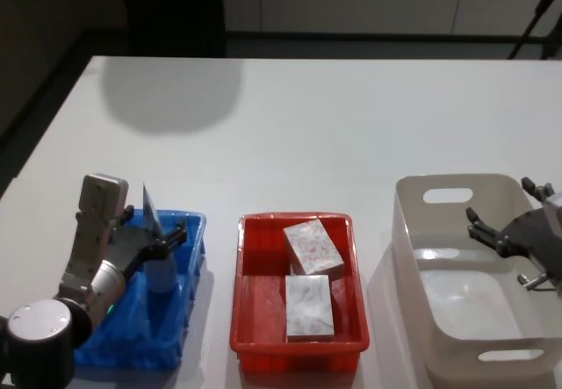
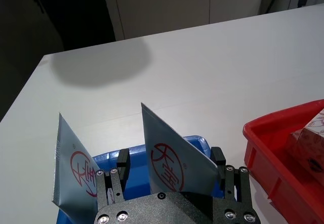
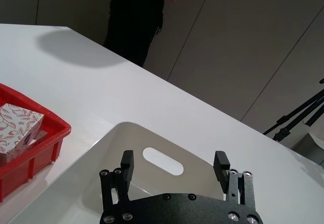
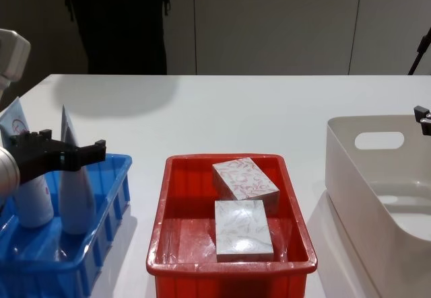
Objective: Bimanual collaborative sorting of washing and personal care products
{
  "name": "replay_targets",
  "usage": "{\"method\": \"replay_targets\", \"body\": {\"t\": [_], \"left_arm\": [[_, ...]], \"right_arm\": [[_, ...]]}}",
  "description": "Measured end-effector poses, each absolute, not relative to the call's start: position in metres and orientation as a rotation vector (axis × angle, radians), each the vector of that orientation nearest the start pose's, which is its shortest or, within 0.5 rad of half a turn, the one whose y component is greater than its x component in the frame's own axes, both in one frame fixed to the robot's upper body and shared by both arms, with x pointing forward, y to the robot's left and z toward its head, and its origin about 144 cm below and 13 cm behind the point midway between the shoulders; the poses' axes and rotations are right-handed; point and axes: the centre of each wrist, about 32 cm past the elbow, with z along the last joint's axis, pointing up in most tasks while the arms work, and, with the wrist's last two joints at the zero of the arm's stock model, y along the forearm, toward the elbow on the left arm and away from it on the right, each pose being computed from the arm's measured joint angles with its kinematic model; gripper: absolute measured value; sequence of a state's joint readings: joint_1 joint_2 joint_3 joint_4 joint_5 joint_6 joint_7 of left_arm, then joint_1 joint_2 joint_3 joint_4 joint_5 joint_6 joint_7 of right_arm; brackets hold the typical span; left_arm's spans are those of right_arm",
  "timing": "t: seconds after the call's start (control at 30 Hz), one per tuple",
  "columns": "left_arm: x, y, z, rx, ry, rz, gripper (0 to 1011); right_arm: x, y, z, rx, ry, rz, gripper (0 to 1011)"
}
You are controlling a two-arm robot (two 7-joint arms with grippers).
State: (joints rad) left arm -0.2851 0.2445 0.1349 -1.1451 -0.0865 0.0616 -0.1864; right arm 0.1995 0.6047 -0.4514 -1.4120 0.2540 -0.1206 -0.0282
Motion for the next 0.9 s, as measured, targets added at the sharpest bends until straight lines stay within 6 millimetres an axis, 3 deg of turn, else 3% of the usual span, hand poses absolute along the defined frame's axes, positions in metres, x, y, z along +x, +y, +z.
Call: {"method": "replay_targets", "body": {"t": [0.43, 0.67, 0.9], "left_arm": [[0.5319, 0.2927, 1.1136, 0.308, 0.051, 1.345, 982], [0.5317, 0.2926, 1.1136, 0.308, 0.051, 1.345, 826], [0.5316, 0.2926, 1.1136, 0.307, 0.051, 1.345, 592]], "right_arm": [[0.4886, -0.3097, 1.1398, -0.304, -0.285, -1.248, 1001], [0.4886, -0.3097, 1.1398, -0.304, -0.285, -1.248, 1001], [0.4886, -0.3097, 1.1398, -0.304, -0.285, -1.248, 1001]]}}
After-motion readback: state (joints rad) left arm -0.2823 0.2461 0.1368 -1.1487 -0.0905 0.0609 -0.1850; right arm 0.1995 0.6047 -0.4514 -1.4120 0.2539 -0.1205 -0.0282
